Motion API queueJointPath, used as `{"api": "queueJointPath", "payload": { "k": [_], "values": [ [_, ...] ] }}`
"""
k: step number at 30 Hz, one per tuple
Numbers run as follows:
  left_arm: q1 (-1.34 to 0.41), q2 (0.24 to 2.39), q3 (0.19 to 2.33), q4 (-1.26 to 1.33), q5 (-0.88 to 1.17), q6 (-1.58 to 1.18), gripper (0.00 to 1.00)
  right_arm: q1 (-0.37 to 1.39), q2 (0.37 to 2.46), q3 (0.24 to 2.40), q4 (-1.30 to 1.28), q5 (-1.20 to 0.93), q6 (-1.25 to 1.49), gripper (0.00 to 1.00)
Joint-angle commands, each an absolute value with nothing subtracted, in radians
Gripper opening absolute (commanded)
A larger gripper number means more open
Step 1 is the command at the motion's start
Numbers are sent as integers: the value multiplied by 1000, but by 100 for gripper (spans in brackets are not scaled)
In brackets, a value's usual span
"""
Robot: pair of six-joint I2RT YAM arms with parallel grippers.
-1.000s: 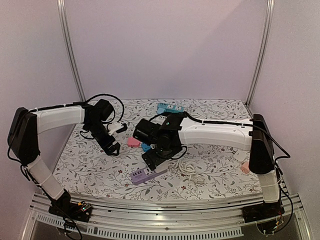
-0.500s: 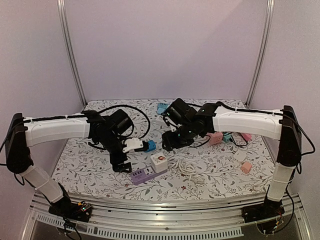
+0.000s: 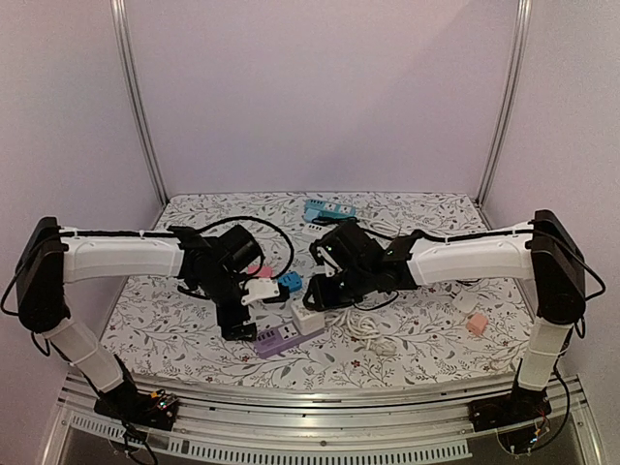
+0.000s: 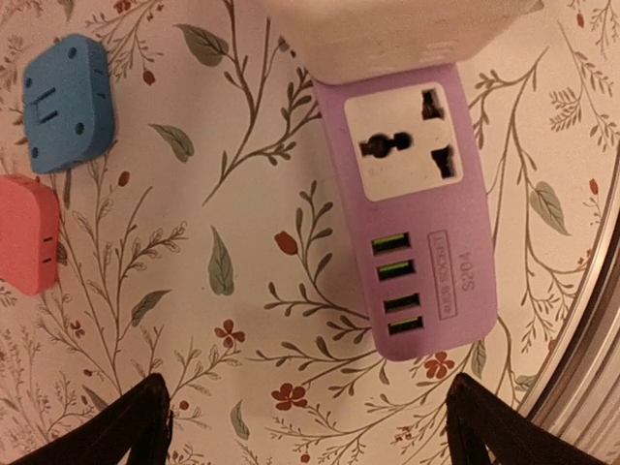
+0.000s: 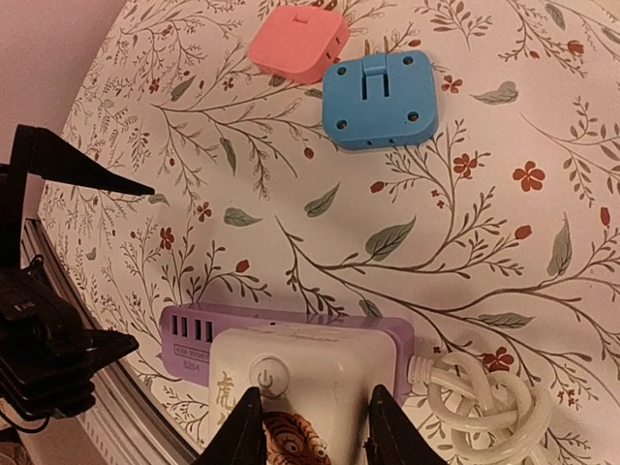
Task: Insert the plug
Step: Press the plug into the socket.
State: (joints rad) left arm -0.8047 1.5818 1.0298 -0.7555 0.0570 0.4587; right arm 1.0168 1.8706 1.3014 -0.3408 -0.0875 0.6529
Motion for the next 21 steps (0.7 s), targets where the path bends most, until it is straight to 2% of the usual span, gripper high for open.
{"api": "queueJointPath", "payload": {
  "k": [1,9,21],
  "values": [
    [-840,1623,1018,-713,32,444,98,1055,1966,1222,-475,-46,676,33],
    [-871,1613,996,-647,44,417,99,1094,1906,1115,-452,-5,691,31],
    [-870,1589,925,-593,68,422,100,1099,1877,1194,-459,-6,610,41]
  ]
}}
